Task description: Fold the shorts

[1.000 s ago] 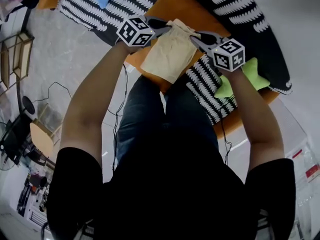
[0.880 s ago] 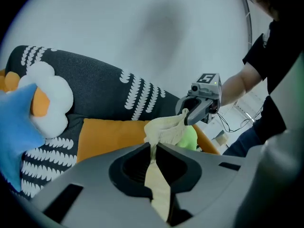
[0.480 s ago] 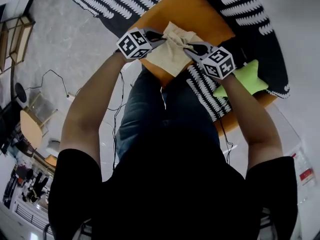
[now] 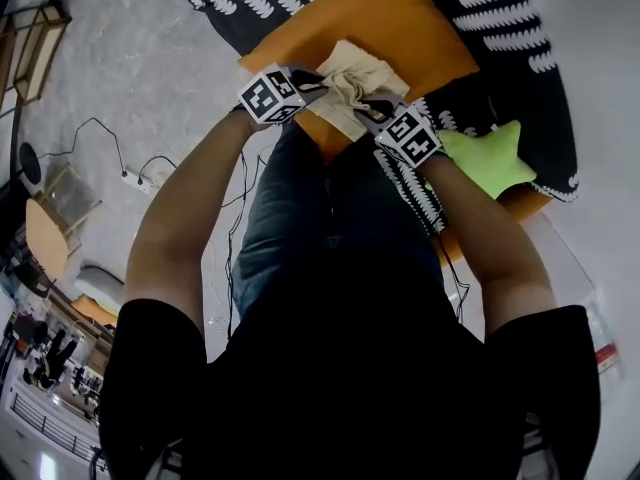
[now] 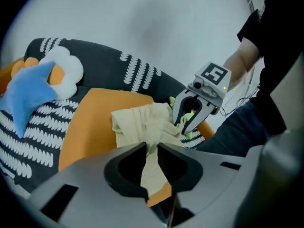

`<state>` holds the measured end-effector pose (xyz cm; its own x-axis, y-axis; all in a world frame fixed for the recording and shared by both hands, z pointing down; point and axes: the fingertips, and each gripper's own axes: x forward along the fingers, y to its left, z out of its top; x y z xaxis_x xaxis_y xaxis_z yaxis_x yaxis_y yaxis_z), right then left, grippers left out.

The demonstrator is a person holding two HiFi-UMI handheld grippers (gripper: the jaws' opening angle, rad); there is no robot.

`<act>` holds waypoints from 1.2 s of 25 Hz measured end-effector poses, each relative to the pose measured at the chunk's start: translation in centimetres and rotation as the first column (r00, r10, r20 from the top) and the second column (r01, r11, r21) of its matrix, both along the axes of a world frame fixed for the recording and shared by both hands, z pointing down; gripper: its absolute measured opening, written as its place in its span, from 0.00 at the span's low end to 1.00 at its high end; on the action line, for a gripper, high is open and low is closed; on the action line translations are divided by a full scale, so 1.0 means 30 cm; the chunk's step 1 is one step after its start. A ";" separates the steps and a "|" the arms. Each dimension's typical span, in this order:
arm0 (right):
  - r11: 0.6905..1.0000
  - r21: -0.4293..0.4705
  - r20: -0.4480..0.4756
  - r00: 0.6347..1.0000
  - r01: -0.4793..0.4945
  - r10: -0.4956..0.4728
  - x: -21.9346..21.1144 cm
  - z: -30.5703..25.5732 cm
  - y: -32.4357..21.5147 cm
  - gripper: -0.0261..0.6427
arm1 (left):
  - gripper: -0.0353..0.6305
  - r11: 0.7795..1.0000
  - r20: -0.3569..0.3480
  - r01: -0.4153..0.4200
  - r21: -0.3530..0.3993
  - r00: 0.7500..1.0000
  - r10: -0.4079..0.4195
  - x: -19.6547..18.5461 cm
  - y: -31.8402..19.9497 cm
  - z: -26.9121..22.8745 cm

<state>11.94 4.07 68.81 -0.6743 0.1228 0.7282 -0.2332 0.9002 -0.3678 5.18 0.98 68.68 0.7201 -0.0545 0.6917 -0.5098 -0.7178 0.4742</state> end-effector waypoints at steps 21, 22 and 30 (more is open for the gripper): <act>0.972 0.112 -0.133 0.972 0.209 -0.193 -0.063 0.177 0.255 0.22 | 0.20 0.981 0.113 0.193 -0.007 0.975 -0.192 -0.039 0.124 0.111; 0.972 0.108 -0.136 0.972 0.207 -0.192 -0.059 0.185 0.262 0.23 | 0.20 0.981 0.127 0.194 -0.010 0.973 -0.191 -0.045 0.128 0.122; 0.992 0.035 -0.154 0.981 0.122 -0.116 -0.035 0.215 0.286 0.25 | 0.17 0.970 0.233 0.231 -0.071 0.950 -0.209 -0.088 0.177 0.175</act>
<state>10.88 12.64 75.26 -0.5384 0.1613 0.8271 -0.1735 0.9393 -0.2961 2.54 6.28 73.93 0.5253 -0.1192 0.8425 -0.7500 -0.5325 0.3923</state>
